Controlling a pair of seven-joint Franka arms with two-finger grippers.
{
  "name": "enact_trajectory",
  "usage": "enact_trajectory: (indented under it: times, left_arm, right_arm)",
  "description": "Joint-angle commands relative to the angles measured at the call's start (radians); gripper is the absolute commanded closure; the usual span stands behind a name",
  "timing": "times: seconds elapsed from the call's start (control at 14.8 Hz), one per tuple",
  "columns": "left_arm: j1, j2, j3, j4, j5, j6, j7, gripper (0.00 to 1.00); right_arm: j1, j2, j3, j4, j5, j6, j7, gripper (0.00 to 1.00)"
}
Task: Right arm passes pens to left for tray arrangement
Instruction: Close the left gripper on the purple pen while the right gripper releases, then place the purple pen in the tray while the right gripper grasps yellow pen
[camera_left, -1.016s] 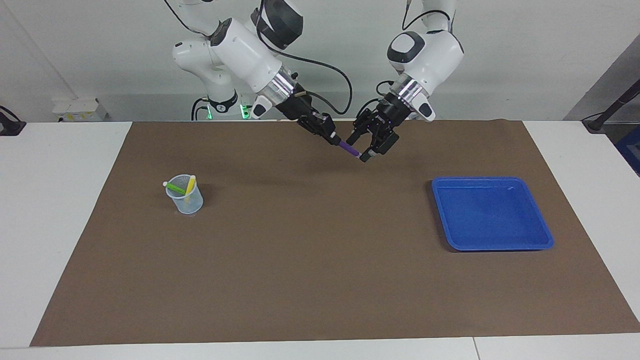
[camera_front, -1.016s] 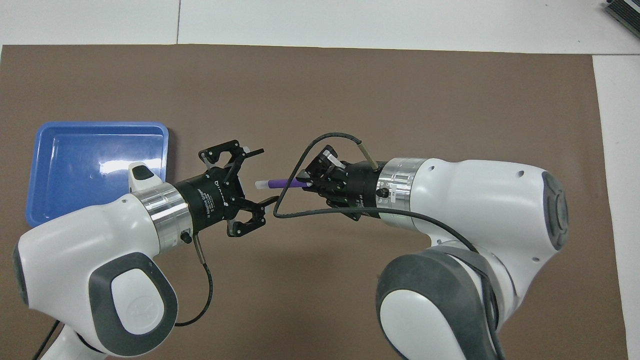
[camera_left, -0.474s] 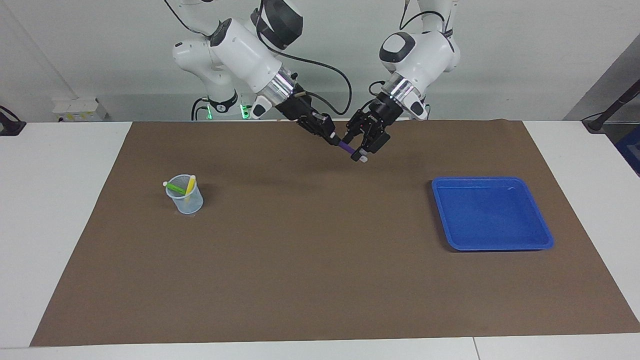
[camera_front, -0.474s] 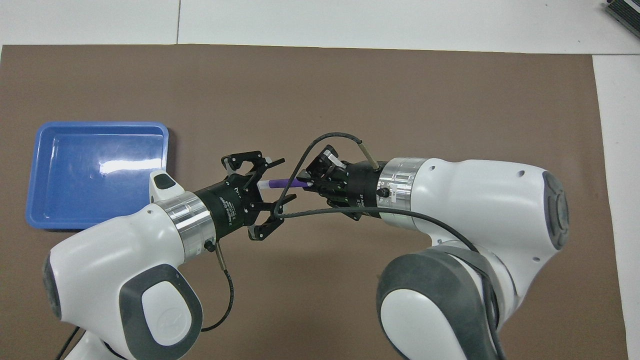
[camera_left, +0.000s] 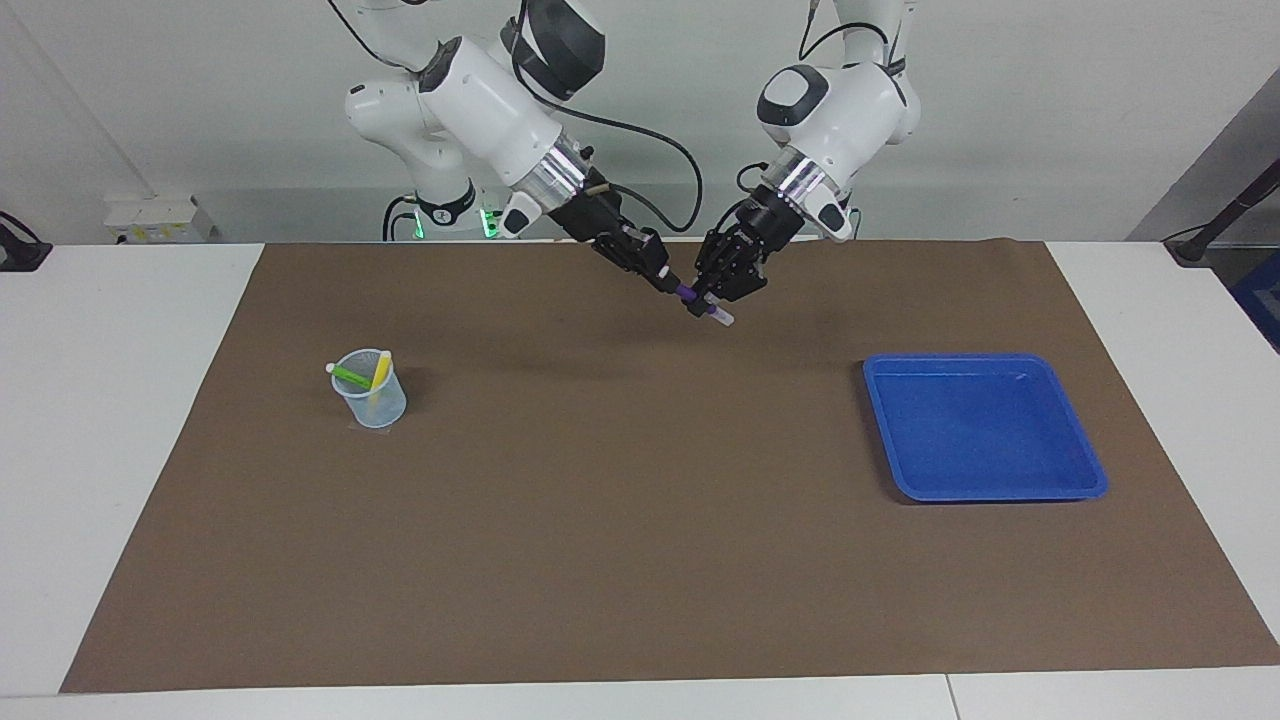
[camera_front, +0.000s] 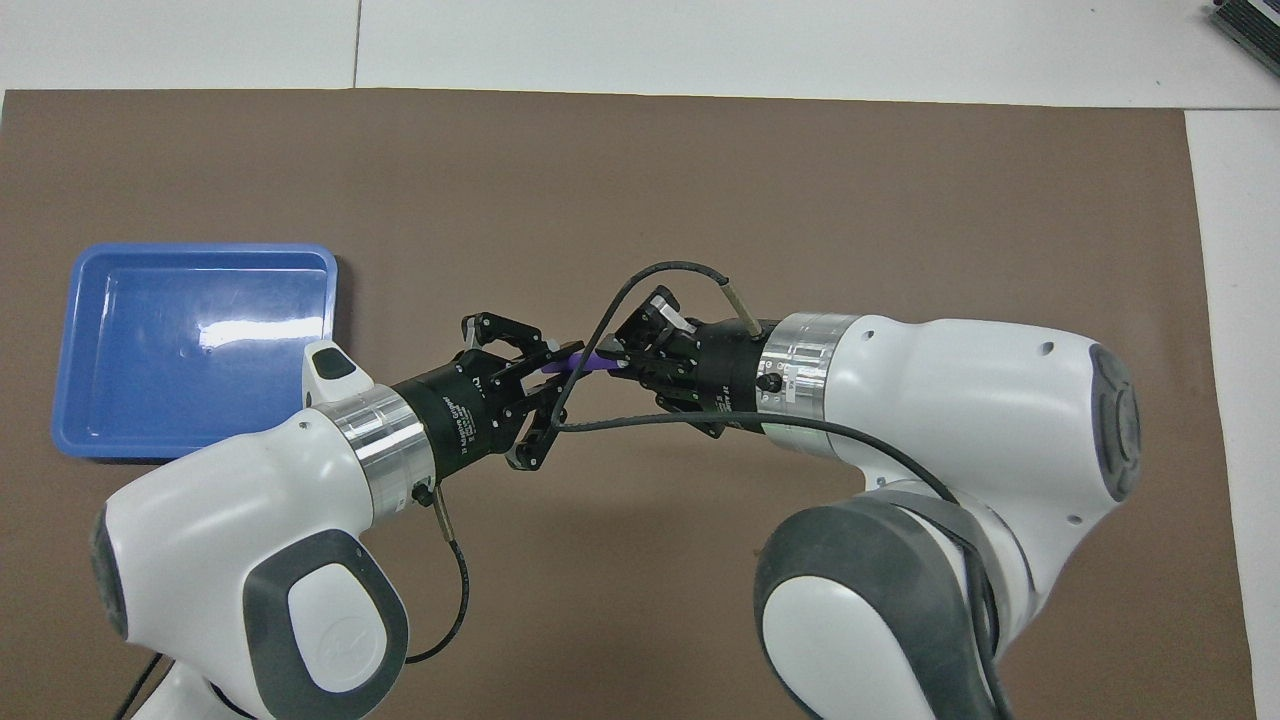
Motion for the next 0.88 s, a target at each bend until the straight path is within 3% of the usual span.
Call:
enact_trajectory:
  times: [0.0,0.14,0.2,0.34,0.61,0.81]
  left_arm:
    - [-0.017,0.003,0.014,0.000,-0.011,0.012,0.000,1.00]
    - [-0.017,0.003,0.014,0.005,-0.011,0.012,-0.002,1.00]
    - [-0.017,0.003,0.012,0.005,-0.011,0.012,-0.002,1.00]
    - [-0.017,0.003,0.014,0.005,-0.011,0.012,-0.003,1.00]
    - [-0.011,0.003,0.014,0.000,-0.007,-0.001,0.074,1.00]
    - [0.023,-0.009,0.018,-0.006,0.003,-0.115,0.293,1.00]
  right_arm:
    - [-0.001,-0.024,0.002,-0.025,0.025,0.007,-0.001,1.00]
    - [-0.001,-0.023,0.002,-0.023,0.025,0.004,0.002,1.00]
    - [-0.003,-0.023,0.002,-0.023,0.025,0.002,0.005,0.72]
    - [-0.012,-0.023,0.000,-0.023,0.025,-0.001,0.007,0.00]
    - [-0.023,-0.024,-0.006,-0.023,0.005,-0.042,-0.082,0.00]
    - [-0.114,-0.032,-0.006,-0.020,-0.094,-0.214,-0.276,0.00]
